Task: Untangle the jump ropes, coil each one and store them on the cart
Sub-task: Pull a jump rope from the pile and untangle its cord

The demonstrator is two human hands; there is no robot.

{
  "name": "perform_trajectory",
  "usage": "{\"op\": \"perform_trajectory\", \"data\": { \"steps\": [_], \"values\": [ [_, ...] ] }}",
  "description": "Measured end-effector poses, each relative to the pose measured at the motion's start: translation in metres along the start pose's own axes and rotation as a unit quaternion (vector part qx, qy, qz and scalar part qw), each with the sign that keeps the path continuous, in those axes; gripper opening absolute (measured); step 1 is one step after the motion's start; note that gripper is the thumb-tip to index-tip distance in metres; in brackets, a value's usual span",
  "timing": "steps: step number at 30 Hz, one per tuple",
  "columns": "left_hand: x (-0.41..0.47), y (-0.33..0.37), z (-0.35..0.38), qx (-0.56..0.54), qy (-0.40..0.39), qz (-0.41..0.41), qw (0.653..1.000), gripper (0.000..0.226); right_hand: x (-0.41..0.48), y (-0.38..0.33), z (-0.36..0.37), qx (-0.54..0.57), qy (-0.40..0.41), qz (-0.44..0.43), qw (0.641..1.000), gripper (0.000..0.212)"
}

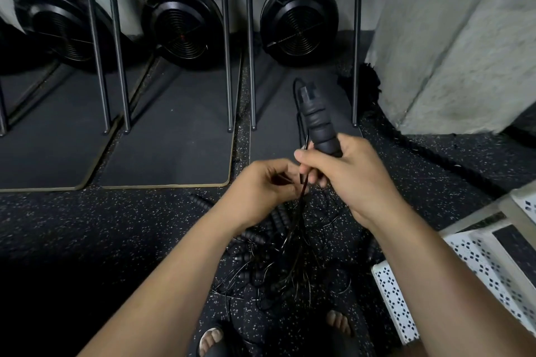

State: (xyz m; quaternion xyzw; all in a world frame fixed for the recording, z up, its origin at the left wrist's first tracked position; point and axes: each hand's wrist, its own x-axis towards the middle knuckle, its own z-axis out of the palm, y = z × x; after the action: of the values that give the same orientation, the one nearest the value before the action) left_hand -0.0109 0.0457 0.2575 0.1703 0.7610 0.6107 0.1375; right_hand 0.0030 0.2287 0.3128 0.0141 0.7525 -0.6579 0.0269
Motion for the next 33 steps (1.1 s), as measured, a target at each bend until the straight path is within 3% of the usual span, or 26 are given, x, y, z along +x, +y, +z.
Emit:
{"op": "perform_trajectory", "data": {
  "steps": [8, 11, 15, 19, 21, 25, 29, 33],
  "values": [
    [0.003, -0.006, 0.003, 0.073, 0.019, -0.018, 0.997, 0.014, -0.012, -0.024, -0.002, 0.149, 0.041, -0.063, 0.986, 0.012],
    [0.003, -0.001, 0.002, 0.117, 0.059, 0.020, 0.991, 0.013, -0.013, -0.029, -0.004, 0.187, 0.041, -0.076, 0.979, 0.007],
    [0.002, -0.003, -0.002, 0.220, 0.079, 0.062, 0.970, 0.013, -0.005, -0.016, -0.004, 0.116, 0.032, -0.035, 0.992, 0.010],
    [0.001, 0.009, -0.001, 0.298, 0.101, 0.172, 0.933, 0.005, -0.005, -0.004, 0.002, 0.016, 0.013, -0.007, 1.000, 0.009],
    [0.001, 0.011, 0.002, 0.292, 0.118, 0.195, 0.929, 0.007, -0.002, -0.004, 0.000, -0.016, 0.026, -0.017, 0.999, 0.008],
    [0.003, 0.002, 0.004, 0.269, 0.116, 0.137, 0.946, 0.008, -0.003, -0.003, 0.000, -0.075, 0.026, -0.012, 0.997, 0.009],
    [0.001, 0.021, 0.004, 0.209, 0.156, 0.182, 0.948, 0.006, -0.006, -0.015, -0.002, 0.049, 0.049, -0.042, 0.997, 0.007],
    [0.000, 0.019, 0.005, 0.222, 0.129, 0.120, 0.959, 0.014, -0.005, -0.015, -0.001, 0.070, 0.057, -0.044, 0.995, 0.008]
  ]
}}
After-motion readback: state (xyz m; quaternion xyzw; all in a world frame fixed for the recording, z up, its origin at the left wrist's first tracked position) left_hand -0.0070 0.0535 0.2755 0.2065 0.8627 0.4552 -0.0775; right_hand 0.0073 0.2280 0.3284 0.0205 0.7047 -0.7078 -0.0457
